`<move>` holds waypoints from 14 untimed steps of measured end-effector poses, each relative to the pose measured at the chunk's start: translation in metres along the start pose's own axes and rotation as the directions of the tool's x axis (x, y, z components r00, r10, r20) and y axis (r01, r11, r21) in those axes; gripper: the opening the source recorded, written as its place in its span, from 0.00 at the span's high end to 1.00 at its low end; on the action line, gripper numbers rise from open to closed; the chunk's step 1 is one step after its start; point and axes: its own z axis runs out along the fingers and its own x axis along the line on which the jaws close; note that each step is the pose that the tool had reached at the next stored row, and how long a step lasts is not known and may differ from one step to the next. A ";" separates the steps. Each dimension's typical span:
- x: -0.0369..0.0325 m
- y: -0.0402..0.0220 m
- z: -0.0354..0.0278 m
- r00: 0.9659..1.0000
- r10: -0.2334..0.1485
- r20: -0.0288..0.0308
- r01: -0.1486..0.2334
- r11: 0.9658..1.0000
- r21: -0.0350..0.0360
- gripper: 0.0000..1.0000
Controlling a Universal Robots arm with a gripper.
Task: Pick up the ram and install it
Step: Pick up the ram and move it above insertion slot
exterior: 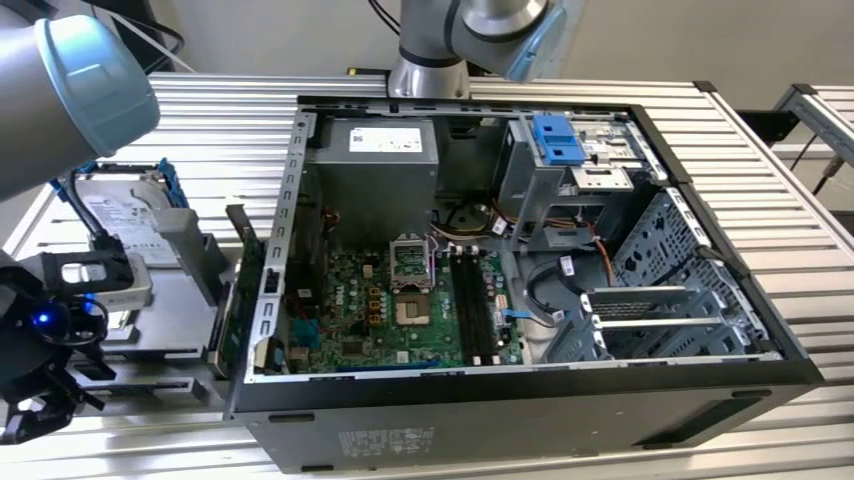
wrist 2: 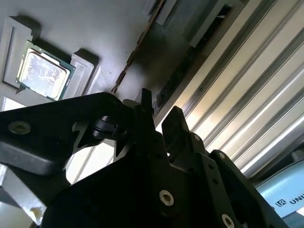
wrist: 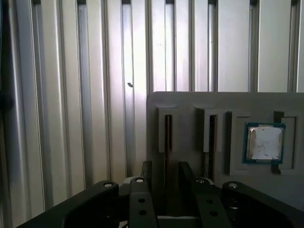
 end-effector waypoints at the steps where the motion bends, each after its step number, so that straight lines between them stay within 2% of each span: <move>1: 0.0000 0.0000 0.0000 1.000 0.000 0.000 0.000 1.000 0.000 0.00; 5: 0.0000 0.0000 0.0001 1.000 0.000 0.000 0.000 1.000 0.000 0.00; 6: 0.0000 0.0000 0.0001 1.000 0.000 0.000 0.000 1.000 0.000 1.00; 14: -0.0001 0.0000 0.0002 1.000 0.000 0.000 0.000 1.000 0.000 1.00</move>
